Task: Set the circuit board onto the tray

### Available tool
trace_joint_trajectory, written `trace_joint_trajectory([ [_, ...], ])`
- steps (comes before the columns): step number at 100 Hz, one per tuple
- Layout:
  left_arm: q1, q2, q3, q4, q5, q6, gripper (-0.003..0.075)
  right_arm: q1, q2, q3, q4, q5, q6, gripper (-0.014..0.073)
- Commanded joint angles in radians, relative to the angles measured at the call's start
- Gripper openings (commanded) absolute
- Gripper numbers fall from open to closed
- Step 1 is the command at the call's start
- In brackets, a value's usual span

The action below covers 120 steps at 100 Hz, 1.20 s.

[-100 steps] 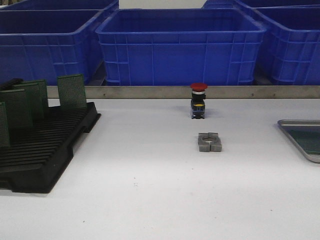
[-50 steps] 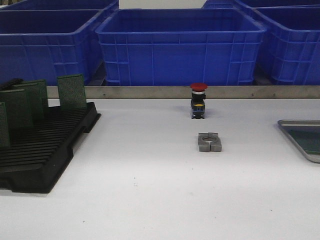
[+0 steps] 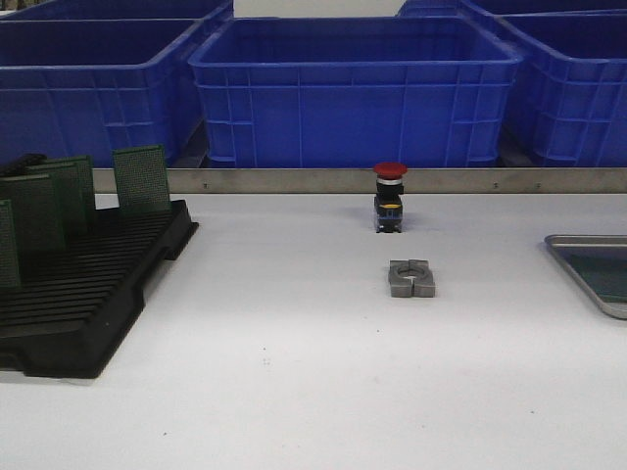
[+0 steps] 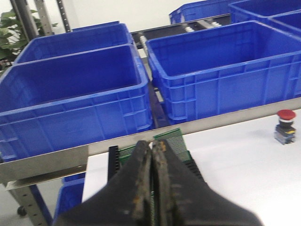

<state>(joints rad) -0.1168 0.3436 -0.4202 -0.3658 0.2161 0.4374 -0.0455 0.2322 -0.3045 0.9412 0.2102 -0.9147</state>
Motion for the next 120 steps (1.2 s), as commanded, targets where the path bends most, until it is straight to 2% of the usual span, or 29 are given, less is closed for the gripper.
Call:
trace_joint_trajectory([
  [1,0.002,-0.023,-0.011,0.260,-0.075,-0.282,-0.0018,0.000,0.005,-0.026,0.018,-0.048,0.001,-0.0067],
  [5,0.002,-0.046,0.005,0.366,-0.077,-0.387,-0.0018,0.000,0.005,-0.026,0.018,-0.048,0.001,-0.0067],
  [10,0.002,-0.076,0.031,0.424,-0.085,-0.445,-0.0018,0.000,0.005,-0.026,0.018,-0.048,0.001,-0.0067],
  [26,0.002,-0.202,0.152,0.429,-0.140,-0.447,-0.0018,0.000,0.005,-0.026,0.018,-0.048,0.001,-0.0067],
  [51,0.002,-0.376,0.339,0.419,-0.144,-0.447,-0.0018,0.000,0.005,-0.026,0.018,-0.048,0.001,-0.0067],
  [66,0.002,-0.384,0.425,0.417,-0.216,-0.451,-0.0018,0.000,0.004,-0.026,0.018,-0.048,0.001,-0.0067],
  [120,0.002,-0.384,0.426,0.427,-0.209,-0.455,-0.0018,0.000,0.004,-0.026,0.018,-0.048,0.001,-0.0067],
])
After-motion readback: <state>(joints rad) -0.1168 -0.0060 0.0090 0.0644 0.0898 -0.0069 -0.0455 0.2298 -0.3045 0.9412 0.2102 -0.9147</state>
